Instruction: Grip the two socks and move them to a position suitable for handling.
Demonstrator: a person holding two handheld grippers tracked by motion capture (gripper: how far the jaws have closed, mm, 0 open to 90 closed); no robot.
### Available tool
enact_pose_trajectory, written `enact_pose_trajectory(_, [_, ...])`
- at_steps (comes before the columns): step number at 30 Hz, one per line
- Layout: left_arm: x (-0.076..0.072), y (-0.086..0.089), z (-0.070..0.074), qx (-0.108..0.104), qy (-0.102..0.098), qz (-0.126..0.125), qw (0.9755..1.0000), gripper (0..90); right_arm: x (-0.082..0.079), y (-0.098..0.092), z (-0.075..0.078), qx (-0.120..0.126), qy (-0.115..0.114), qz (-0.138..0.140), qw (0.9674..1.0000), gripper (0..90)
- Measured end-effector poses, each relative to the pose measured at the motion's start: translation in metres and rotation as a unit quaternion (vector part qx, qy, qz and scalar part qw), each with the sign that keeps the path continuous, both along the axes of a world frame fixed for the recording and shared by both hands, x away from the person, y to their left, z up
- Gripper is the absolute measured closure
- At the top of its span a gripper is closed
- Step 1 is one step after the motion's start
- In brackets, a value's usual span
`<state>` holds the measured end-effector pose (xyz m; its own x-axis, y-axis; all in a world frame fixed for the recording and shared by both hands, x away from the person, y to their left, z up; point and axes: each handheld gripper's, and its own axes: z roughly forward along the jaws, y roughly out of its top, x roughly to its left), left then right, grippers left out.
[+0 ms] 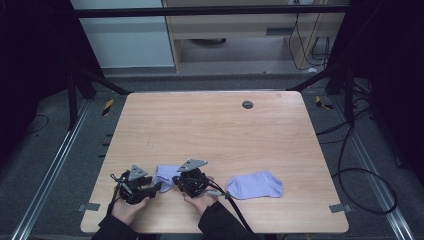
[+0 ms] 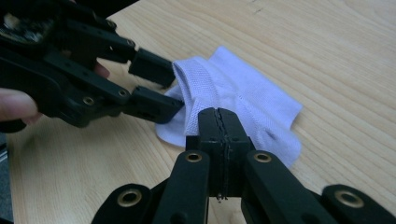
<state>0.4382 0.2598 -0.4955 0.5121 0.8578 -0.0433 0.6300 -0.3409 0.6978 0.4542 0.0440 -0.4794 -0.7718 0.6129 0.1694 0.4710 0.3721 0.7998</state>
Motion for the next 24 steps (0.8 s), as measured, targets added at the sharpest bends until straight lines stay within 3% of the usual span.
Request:
enact_pose_trajectory(9, [0.000, 0.000, 0.003, -0.002, 0.014, -0.006, 0.9999, 83.3, 0.001, -0.006, 0.007, 0.024, -0.010, -0.018, 0.9995, 90.0])
enact_pose_trajectory(18, [-0.001, 0.001, 0.007, 0.001, 0.023, -0.025, 0.9994, 85.9, 0.009, -0.021, 0.018, 0.041, -0.021, -0.075, 0.9961, 90.0])
enact_pose_trajectory(24, [-0.002, 0.005, 0.010, 0.005, 0.027, -0.032, 0.9991, 85.9, 0.021, -0.028, 0.014, 0.023, -0.024, -0.131, 0.9908, 90.0])
